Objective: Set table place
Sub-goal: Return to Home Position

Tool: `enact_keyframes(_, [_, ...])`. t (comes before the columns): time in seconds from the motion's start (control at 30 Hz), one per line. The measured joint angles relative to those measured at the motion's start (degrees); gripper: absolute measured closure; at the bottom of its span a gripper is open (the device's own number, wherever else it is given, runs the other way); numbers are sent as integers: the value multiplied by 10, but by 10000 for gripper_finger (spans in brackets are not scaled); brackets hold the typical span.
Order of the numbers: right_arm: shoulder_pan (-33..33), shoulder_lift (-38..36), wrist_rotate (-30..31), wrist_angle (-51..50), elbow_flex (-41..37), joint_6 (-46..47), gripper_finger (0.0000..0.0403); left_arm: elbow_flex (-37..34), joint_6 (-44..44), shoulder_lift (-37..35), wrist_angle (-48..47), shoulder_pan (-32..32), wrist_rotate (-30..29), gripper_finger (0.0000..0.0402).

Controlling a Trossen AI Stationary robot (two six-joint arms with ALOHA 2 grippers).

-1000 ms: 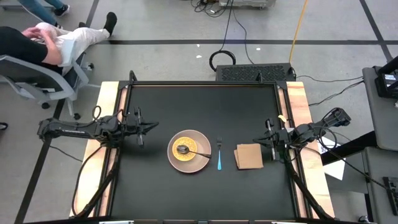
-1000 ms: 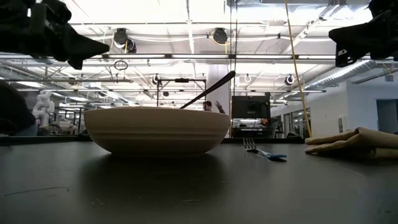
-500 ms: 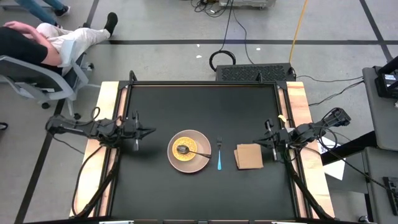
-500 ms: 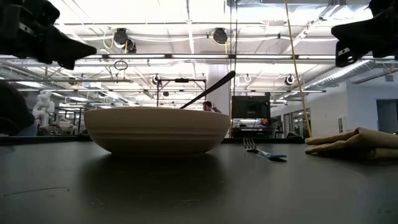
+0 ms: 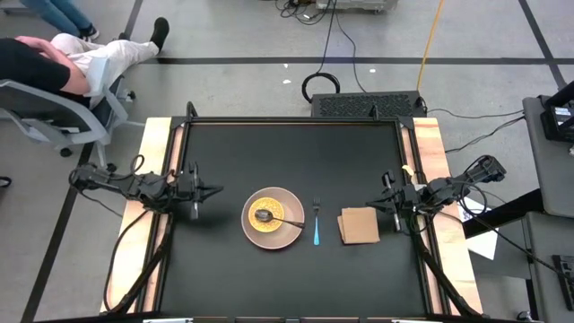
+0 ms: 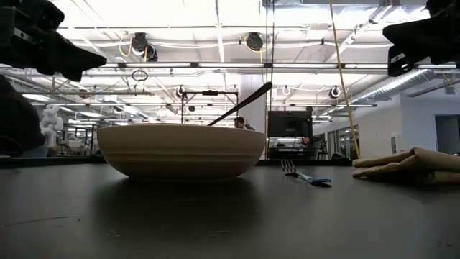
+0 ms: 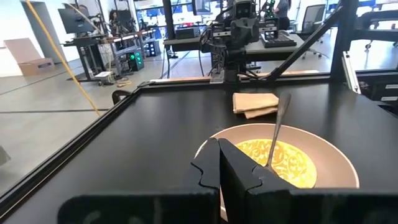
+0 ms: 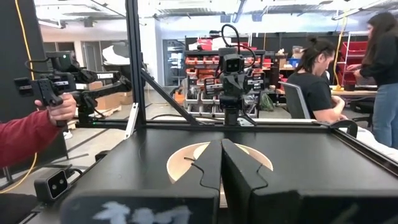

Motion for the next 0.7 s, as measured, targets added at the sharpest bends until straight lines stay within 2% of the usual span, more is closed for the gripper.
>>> enact_keyframes(0.5, [0, 0, 0, 0, 0, 4, 403, 0, 0, 0, -3, -13, 1, 401])
enact_keyframes(0.7, [0, 0, 2, -3, 0, -10, 403, 0, 2, 0, -21, -13, 30, 383])
